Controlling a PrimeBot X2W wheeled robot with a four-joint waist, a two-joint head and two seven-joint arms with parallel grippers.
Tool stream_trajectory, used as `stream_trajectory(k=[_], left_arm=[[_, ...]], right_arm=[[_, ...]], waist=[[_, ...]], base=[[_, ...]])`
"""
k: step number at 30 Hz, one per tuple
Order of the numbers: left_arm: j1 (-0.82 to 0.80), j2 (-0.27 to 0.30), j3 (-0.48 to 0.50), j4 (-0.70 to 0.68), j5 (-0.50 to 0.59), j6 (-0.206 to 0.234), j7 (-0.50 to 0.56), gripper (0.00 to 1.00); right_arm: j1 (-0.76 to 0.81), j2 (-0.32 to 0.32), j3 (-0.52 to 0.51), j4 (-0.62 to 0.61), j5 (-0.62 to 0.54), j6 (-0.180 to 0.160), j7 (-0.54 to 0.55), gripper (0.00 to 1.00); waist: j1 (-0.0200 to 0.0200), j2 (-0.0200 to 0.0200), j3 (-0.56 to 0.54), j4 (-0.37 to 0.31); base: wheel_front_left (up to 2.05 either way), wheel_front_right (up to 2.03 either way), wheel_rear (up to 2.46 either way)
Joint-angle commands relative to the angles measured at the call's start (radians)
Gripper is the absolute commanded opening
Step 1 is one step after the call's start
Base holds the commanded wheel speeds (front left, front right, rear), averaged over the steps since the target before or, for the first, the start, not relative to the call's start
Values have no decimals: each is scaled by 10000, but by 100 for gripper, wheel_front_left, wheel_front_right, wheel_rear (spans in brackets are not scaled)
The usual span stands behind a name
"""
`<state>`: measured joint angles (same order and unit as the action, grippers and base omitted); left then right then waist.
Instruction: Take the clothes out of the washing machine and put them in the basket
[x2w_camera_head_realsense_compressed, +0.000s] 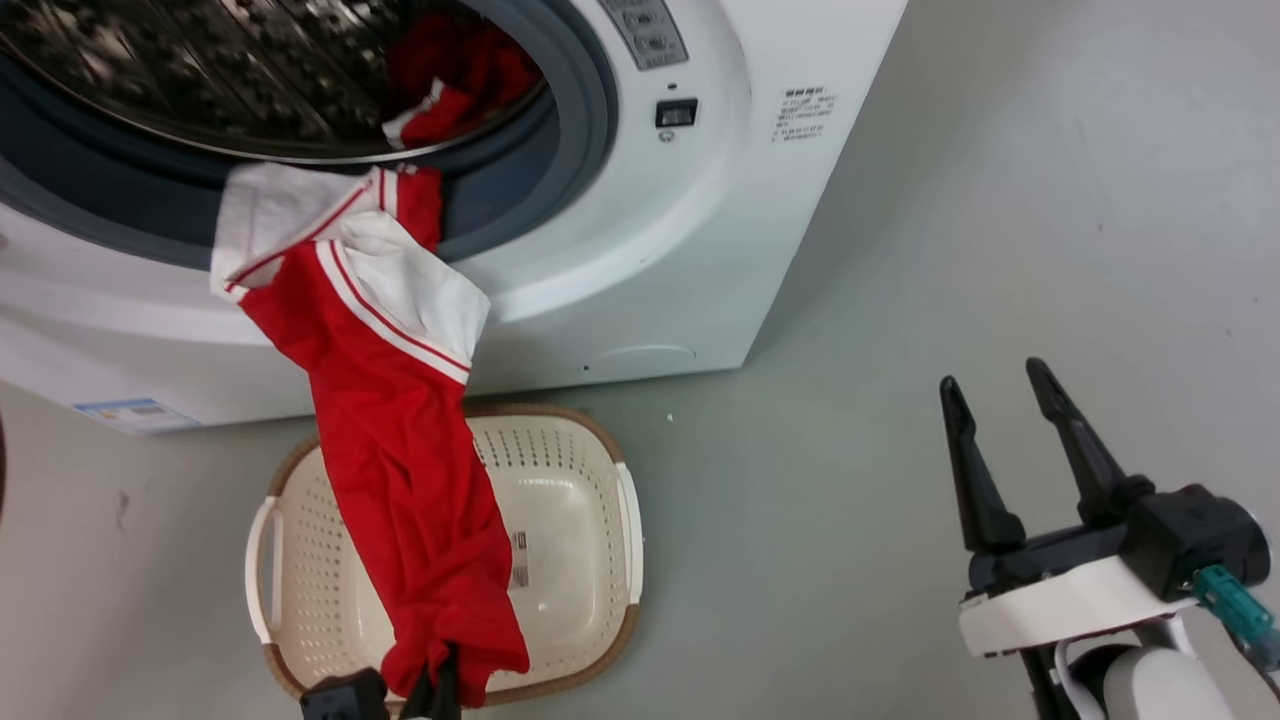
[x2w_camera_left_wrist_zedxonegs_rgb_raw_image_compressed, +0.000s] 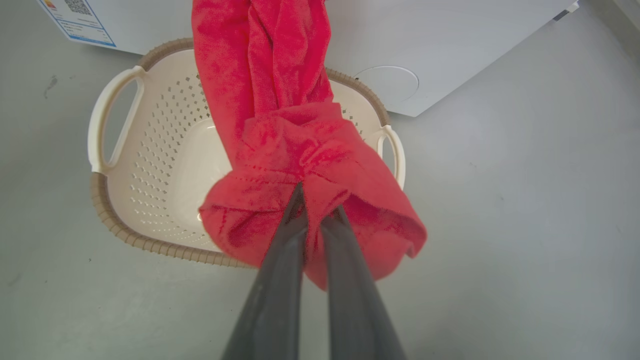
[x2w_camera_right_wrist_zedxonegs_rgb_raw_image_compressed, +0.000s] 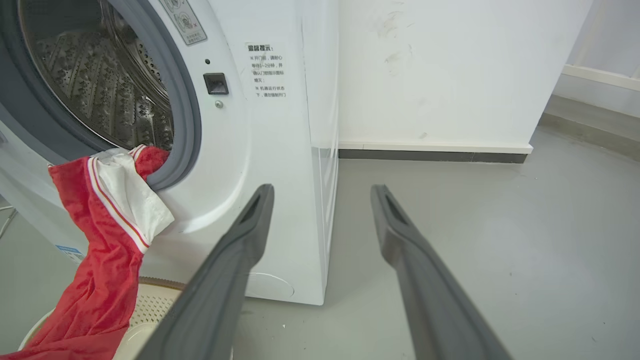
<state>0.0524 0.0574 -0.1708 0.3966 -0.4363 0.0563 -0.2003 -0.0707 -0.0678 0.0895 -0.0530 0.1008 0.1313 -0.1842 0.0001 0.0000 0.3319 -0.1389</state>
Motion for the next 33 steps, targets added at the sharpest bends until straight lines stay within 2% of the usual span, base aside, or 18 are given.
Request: stream_trajectory(k=[1, 7, 10, 21, 27, 33], left_arm=[[-303, -1, 38, 165, -26, -30, -117, 0], [-2057, -10, 287, 2029, 13, -91, -584, 0], [-3020, 161, 608, 2792, 118, -69, -648, 0], [-5456, 571, 2638, 3213, 909, 64, -653, 0], [-6285, 837, 3564, 3700, 1192, 157, -651, 0], [-6762, 1057, 4010, 4445, 1469, 180, -652, 1]], right_arm=[[-197, -81, -32, -35, 100, -9, -21, 100], [-707, -280, 75, -259, 230, -9, -89, 100], [-980, -396, 211, -315, 336, -9, -154, 100], [-1687, -677, 340, -195, 828, -9, -548, 100], [-2042, -672, 556, 3, 1035, -10, -723, 100], [-2280, -657, 676, 137, 1182, -9, -797, 100]], waist=[[-1, 0, 391, -88], [-1, 0, 1621, -141], [-1, 0, 2216, -278], [-1, 0, 4133, -856], [-1, 0, 4735, -1185], [-1, 0, 5070, -1410]], base=[[0, 0, 0], [0, 0, 0], [0, 0, 0], [0, 0, 0], [0, 0, 0], [0, 0, 0]])
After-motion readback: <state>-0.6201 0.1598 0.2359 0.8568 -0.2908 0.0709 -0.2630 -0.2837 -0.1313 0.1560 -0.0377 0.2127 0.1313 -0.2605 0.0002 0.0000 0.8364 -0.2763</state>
